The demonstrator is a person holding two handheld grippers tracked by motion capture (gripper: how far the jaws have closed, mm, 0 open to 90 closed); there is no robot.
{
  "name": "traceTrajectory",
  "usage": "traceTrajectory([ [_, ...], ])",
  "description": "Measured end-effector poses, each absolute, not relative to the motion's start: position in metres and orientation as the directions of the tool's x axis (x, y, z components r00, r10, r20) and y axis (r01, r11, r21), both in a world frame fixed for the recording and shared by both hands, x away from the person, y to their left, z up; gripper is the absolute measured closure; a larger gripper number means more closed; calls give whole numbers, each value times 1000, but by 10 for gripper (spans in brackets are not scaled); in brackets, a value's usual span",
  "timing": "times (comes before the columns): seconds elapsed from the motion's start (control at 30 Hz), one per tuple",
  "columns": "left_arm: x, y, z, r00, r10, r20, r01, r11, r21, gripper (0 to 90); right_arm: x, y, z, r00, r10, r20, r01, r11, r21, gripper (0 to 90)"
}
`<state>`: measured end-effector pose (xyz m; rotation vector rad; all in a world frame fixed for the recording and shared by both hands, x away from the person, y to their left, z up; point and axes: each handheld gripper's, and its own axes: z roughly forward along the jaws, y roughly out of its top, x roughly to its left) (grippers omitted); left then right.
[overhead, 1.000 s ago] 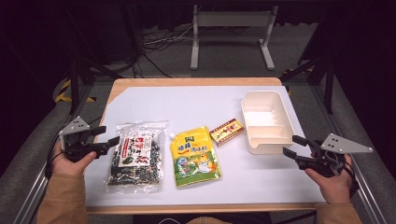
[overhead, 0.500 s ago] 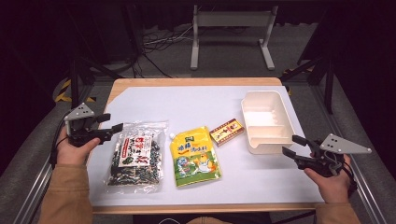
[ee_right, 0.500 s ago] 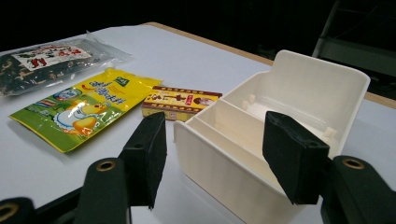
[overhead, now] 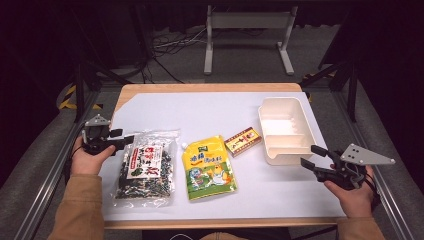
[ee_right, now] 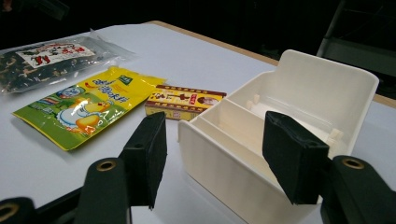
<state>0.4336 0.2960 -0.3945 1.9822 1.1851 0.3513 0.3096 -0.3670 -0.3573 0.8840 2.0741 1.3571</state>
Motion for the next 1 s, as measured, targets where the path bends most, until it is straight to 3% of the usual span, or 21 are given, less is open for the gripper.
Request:
traceTrajectory([
  [0.3,443,308,-417,487,850,-203,706,-246,664,359,312,-366,-362,-664,745,-59,259,304,917,399],
  [0.43,444,310,-425,479,844,-242,697,-198,689,368,313,-364,-363,-670,740,-62,261,312,914,397],
  [0.67,447,308,-431,455,854,-252,745,-210,634,342,313,-363,-364,-672,739,-58,266,313,912,392],
  [1.0,453,300,-440,441,853,-280,788,-219,575,169,314,-362,-366,-673,737,-65,272,328,905,392],
])
